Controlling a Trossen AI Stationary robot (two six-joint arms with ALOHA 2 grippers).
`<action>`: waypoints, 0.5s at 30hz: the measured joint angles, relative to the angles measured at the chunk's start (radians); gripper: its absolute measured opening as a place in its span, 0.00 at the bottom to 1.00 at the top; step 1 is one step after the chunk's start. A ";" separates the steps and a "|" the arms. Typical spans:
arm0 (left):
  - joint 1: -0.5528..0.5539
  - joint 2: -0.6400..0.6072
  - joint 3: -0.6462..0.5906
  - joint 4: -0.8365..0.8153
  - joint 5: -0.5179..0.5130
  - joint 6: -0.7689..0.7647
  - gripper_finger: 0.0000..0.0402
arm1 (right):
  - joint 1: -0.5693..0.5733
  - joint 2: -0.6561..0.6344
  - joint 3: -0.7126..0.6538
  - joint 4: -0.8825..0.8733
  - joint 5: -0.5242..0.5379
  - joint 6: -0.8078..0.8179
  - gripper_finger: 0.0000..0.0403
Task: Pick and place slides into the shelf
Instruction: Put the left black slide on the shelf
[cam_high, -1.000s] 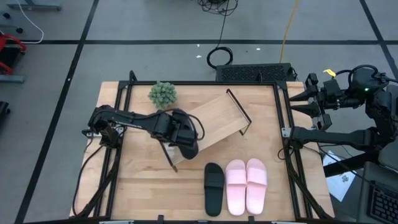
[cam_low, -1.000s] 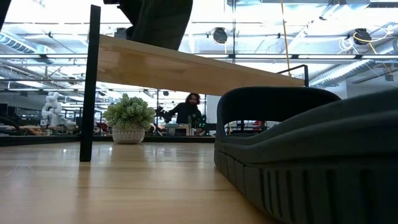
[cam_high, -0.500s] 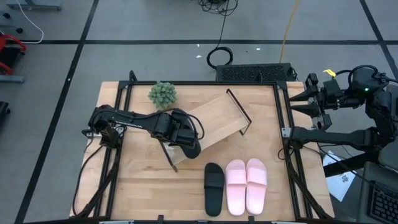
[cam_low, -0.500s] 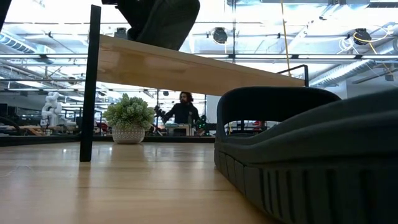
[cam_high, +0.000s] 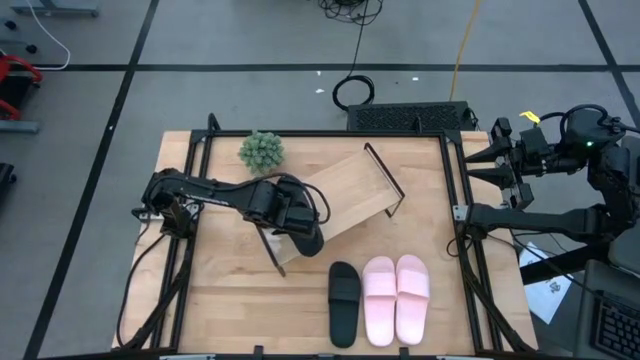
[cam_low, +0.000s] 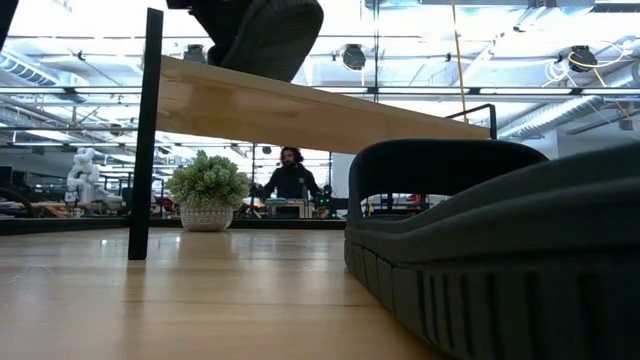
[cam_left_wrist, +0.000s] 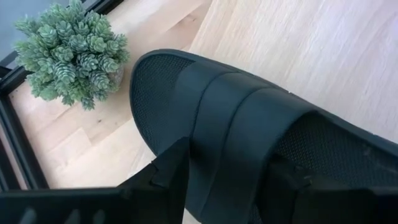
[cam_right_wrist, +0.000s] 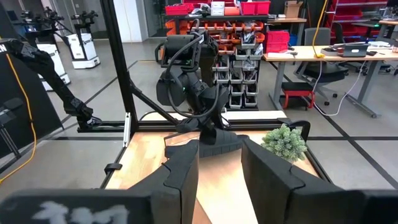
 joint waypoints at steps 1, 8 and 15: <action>0.001 0.000 0.000 0.000 0.001 0.000 0.37 | 0.000 0.000 0.000 0.000 0.000 0.000 0.28; 0.011 0.000 0.000 0.024 0.012 0.009 0.37 | 0.000 0.000 0.000 0.000 0.000 0.000 0.28; 0.021 0.000 0.000 0.031 0.032 0.007 0.37 | 0.000 0.000 0.000 0.000 0.000 0.000 0.28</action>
